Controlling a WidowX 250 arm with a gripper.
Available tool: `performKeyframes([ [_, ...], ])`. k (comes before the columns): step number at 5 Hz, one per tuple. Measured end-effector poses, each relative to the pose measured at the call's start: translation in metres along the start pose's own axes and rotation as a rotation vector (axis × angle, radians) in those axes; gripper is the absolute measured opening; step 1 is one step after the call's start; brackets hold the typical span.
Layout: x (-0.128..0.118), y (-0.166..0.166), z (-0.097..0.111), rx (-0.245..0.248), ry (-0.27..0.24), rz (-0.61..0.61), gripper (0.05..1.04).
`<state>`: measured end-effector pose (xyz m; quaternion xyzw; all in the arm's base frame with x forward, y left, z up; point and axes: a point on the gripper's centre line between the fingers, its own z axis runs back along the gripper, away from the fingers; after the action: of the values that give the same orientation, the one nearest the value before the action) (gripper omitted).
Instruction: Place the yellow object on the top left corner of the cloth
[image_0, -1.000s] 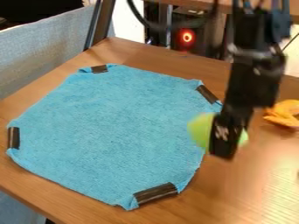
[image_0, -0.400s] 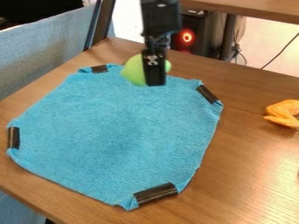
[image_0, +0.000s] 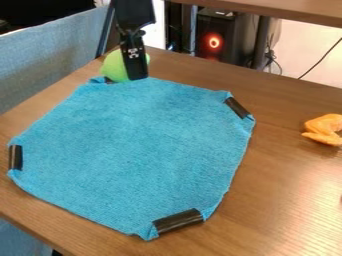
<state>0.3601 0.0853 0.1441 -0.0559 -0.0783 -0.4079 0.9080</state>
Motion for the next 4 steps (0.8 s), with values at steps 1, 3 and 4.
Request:
performKeyframes([
  [1,-0.012,0.018,-0.006,0.038,0.0,0.006,0.847],
  [3,-0.016,0.043,-0.018,0.127,0.018,-0.038,0.847],
  [4,-0.023,0.059,-0.025,0.116,0.028,0.013,0.847],
])
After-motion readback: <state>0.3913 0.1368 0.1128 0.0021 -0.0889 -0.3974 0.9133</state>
